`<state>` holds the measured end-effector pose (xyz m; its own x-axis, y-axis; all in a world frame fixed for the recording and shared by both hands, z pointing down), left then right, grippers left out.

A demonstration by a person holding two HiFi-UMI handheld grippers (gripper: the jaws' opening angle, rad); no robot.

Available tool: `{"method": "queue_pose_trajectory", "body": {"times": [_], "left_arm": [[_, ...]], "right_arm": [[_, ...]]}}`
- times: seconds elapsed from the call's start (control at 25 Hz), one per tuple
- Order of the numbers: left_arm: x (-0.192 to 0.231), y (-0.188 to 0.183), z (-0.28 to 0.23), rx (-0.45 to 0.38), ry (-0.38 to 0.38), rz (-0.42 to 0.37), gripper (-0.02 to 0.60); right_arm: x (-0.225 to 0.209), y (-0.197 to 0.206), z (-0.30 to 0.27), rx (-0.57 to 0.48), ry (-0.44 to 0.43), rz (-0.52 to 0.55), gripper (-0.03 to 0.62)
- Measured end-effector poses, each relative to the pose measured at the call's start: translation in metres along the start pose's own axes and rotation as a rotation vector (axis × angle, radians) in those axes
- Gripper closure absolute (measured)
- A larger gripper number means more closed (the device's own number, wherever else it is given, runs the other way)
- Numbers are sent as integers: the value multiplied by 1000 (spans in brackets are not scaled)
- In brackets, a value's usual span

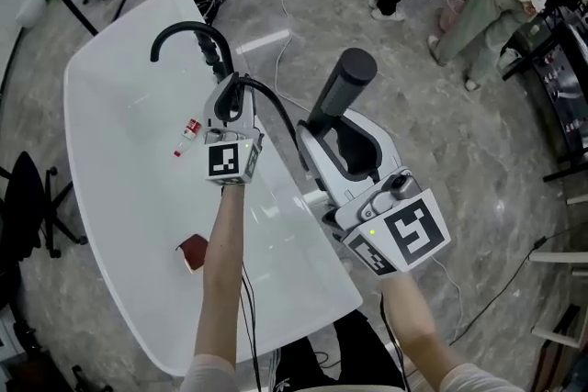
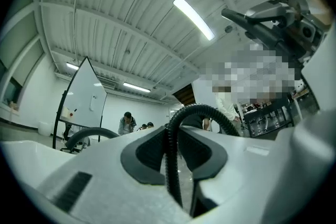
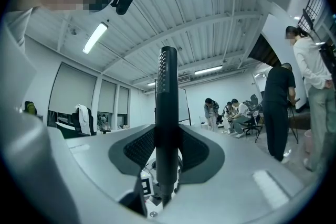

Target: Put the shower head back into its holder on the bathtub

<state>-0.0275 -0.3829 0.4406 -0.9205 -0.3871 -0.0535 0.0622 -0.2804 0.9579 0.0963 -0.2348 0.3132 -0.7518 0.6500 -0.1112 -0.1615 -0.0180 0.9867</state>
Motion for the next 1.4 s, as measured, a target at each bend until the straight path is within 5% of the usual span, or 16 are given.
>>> {"method": "queue_pose_trajectory", "body": {"times": [0.28,0.48,0.76,1.0,1.08,1.24,1.4], "left_arm": [[-1,44,-2,2,-27,14,523],[22,104,27,134,-103,17,523],[20,175,57,330,-109,32,522],[12,222,77,558,-21,14,482],[9,227,91,612,-22,3,397],[7,210,113,602,-52,26,397],[-9,187,128,601,15,-26,397]], "right_arm": [[-12,29,-1,18,-11,15,456],[-19,54,4,73,-3,22,456],[-12,68,-10,56,-31,0,456],[1,68,-21,45,-64,-32,456],[6,63,-24,43,-78,-41,456],[12,39,-34,-15,-106,-80,456],[18,-4,-40,-118,-133,-101,456]]}}
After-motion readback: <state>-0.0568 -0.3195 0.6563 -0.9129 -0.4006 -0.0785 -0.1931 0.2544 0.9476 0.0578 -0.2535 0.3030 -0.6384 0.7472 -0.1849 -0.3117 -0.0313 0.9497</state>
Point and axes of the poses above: the fingertips, and each gripper's own axes: z backward along the fingers, x to its left, y out of its underside, the point moved 3 cm from there along z, backward along the fingers, and after that the axes turned 2 degrees about -y, right-handed, at the moved point
